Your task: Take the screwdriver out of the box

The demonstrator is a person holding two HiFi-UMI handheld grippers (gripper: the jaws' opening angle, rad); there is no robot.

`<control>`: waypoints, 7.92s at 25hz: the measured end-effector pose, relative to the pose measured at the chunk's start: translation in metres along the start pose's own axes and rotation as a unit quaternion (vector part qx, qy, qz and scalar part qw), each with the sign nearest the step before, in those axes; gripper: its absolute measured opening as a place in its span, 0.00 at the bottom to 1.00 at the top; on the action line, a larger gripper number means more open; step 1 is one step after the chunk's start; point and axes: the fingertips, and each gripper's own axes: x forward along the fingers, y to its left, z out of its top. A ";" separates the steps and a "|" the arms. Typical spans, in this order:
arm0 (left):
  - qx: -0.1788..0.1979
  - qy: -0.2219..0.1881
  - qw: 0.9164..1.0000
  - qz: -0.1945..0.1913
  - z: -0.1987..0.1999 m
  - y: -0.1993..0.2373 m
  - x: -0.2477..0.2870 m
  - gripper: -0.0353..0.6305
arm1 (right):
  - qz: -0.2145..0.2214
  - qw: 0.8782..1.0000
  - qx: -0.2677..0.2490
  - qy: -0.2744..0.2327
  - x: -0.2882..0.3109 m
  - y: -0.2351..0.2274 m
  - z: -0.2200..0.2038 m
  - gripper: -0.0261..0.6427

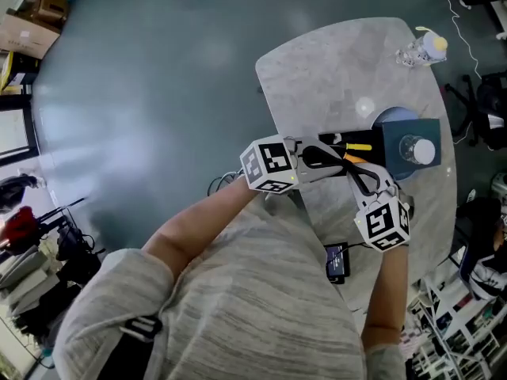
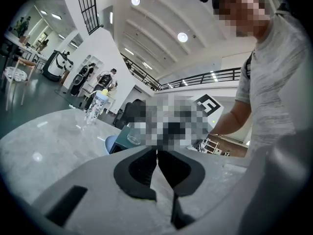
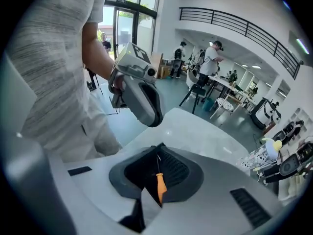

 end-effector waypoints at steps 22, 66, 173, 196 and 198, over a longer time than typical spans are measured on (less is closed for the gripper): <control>-0.040 0.023 0.999 -0.011 -0.031 0.022 0.003 0.09 | 0.063 0.966 -0.160 0.195 0.068 -0.025 -0.077 0.12; -0.033 0.047 0.998 -0.003 -0.034 0.020 0.004 0.09 | 0.086 0.927 -0.240 0.276 0.114 -0.026 -0.135 0.14; 0.253 0.486 0.836 0.014 -0.189 0.070 0.136 0.25 | -0.388 0.742 0.531 -0.134 -0.102 0.127 -0.197 0.14; 0.303 0.521 0.797 0.035 -0.206 0.082 0.149 0.26 | -0.386 0.738 0.538 -0.133 -0.106 0.123 -0.208 0.14; 0.300 0.521 0.798 0.037 -0.205 0.082 0.149 0.25 | -0.385 0.739 0.536 -0.134 -0.106 0.120 -0.208 0.14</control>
